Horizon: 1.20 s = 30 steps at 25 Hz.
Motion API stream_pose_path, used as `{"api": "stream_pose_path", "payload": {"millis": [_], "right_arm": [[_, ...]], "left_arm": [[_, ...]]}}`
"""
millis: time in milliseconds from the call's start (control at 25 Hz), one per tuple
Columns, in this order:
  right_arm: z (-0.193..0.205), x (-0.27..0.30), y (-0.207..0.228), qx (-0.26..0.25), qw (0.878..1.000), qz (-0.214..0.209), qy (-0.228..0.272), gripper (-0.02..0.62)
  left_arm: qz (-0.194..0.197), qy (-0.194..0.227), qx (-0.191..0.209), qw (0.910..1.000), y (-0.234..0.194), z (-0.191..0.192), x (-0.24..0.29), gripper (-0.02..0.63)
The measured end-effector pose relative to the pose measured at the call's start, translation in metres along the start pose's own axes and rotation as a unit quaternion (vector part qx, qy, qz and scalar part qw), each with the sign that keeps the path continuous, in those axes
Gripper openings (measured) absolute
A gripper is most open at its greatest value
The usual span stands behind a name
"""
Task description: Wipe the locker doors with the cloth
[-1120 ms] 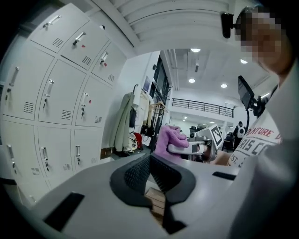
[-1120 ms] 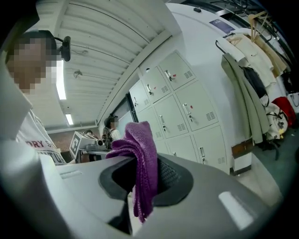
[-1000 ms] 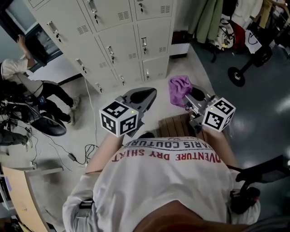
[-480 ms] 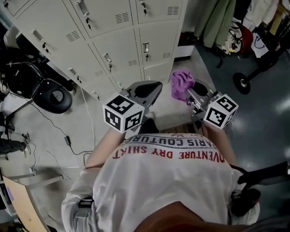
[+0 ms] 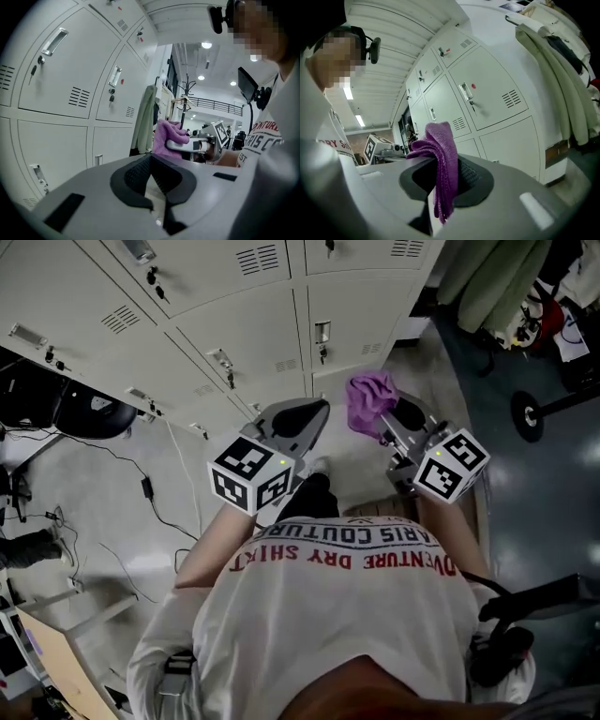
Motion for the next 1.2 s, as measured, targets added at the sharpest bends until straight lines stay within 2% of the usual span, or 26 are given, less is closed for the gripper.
{"api": "stream_pose_path", "payload": {"millis": [360, 640, 960, 1200], "right_arm": [[0.012, 0.037, 0.038, -0.03, 0.999, 0.027, 0.02, 0.052], [0.011, 0.091, 0.089, -0.045, 0.998, 0.03, 0.027, 0.052], [0.018, 0.158, 0.132, -0.074, 0.994, 0.04, 0.065, 0.052], [0.036, 0.196, 0.152, -0.095, 0.993, 0.039, 0.053, 0.053]], "left_arm": [[-0.024, 0.029, -0.013, 0.9992, -0.05, 0.005, 0.01, -0.002], [-0.034, 0.033, -0.004, 0.9989, -0.079, -0.003, 0.02, -0.001], [-0.063, 0.039, -0.024, 0.997, -0.123, 0.006, 0.033, 0.0], [-0.077, 0.024, -0.038, 0.996, -0.146, 0.013, 0.043, -0.002]]}}
Point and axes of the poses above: the fingertips, and each gripper's own axes: x forward along the fingers, y to its right, z out of its underside, the point moved 5 cm from there along -x, backward along the fingers, and after that the axes turned 9 degrees about y, right-handed, at the moved point
